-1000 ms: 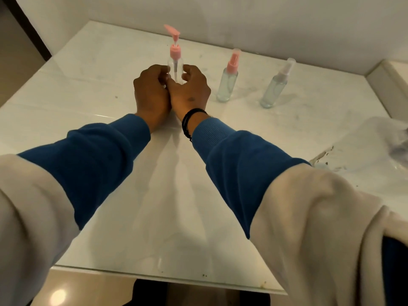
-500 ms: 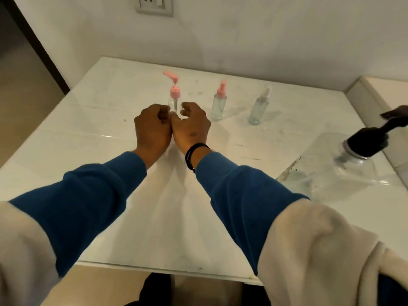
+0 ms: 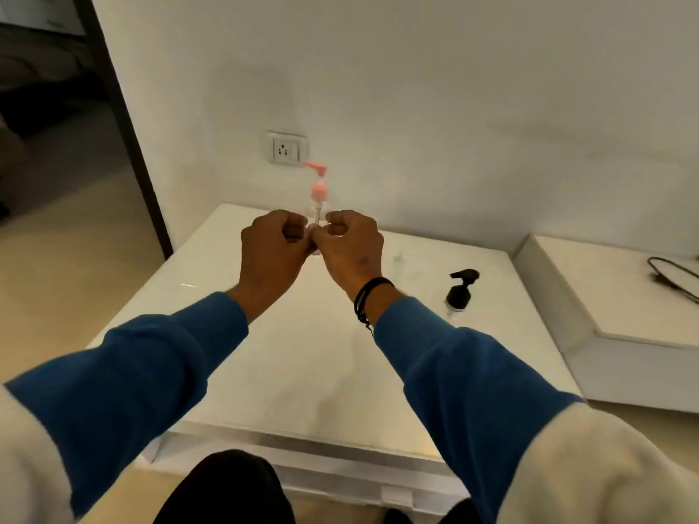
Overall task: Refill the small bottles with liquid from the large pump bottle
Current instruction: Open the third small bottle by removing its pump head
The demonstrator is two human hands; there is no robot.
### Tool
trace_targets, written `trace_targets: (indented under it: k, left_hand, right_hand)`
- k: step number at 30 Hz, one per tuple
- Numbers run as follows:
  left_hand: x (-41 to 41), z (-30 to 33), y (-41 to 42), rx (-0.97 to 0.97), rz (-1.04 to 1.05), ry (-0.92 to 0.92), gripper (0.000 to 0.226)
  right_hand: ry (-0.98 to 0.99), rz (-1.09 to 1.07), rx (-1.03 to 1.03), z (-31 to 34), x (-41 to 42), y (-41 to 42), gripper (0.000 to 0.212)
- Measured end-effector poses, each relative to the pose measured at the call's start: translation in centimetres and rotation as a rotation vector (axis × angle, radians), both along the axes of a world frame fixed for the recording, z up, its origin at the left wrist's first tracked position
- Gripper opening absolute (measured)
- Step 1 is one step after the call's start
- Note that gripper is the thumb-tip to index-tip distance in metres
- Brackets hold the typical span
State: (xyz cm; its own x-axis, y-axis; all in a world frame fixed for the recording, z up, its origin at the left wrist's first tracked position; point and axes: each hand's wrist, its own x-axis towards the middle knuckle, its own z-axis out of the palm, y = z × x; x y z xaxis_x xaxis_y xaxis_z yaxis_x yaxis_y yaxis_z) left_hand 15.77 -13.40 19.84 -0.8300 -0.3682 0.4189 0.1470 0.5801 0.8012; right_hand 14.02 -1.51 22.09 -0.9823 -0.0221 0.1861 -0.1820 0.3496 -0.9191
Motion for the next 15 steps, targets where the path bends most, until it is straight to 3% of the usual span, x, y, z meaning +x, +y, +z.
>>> trace_targets:
  k: [10,15]
  left_hand:
    - [8.1,14.9,5.7,-0.071,-0.126,0.23,0.049]
    - [11.3,21.1,7.6,-0.094,-0.182,0.337,0.048]
  right_hand:
    - [0.176,-0.015,-0.021,15.3,7.8,7.3,0.028]
    - [0.276,0.0,-0.016,21.3,11.8,10.2,0.025]
